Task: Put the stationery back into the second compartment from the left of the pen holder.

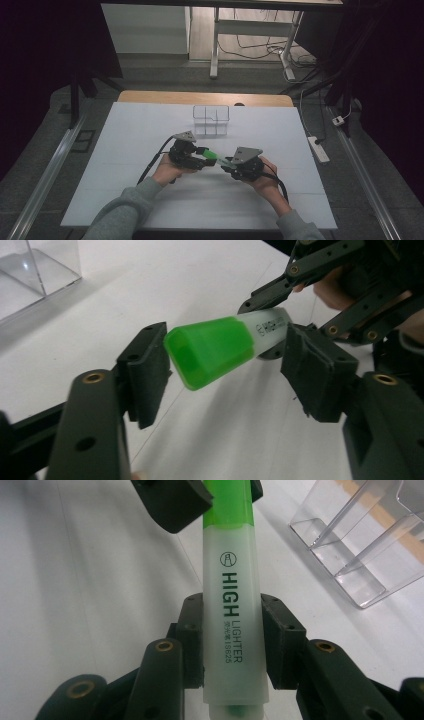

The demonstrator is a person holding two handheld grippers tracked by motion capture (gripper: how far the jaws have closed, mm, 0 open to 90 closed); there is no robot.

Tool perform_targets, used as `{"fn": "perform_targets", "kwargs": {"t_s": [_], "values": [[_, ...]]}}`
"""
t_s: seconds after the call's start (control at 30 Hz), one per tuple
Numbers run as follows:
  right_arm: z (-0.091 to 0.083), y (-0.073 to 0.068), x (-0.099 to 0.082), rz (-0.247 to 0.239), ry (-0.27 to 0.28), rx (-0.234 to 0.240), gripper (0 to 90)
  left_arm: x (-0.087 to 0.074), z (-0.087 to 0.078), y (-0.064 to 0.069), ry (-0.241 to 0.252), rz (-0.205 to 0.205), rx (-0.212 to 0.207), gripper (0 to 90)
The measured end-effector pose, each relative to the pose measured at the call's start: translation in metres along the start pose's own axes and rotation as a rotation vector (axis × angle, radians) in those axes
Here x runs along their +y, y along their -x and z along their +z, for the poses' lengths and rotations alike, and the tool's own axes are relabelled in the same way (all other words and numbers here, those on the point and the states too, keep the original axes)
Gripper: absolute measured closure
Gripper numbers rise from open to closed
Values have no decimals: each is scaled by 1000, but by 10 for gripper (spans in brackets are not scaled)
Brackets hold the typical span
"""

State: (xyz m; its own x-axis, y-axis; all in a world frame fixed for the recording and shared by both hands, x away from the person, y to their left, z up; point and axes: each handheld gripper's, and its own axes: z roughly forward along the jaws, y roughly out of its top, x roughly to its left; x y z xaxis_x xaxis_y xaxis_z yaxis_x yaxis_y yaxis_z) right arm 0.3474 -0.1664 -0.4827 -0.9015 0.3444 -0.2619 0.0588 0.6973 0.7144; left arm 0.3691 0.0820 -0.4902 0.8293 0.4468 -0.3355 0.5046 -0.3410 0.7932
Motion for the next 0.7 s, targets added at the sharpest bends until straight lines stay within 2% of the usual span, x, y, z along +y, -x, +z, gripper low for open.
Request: {"fn": "perform_targets", "kwargs": {"t_s": [0.2,0.3,0.5,0.7], "values": [[2,-1,0,-5,7,-13,653,0,0,-3,19,-39,17,489],[4,-2,-1,-8,3,-20,653,0,0,-4,25,-57,7,532],[8,-4,-3,-20,-28,-27,651,1,-1,-5,41,-87,-44,607],[11,-6,-3,-46,-51,-41,652,3,1,3,46,-61,-100,718]]}}
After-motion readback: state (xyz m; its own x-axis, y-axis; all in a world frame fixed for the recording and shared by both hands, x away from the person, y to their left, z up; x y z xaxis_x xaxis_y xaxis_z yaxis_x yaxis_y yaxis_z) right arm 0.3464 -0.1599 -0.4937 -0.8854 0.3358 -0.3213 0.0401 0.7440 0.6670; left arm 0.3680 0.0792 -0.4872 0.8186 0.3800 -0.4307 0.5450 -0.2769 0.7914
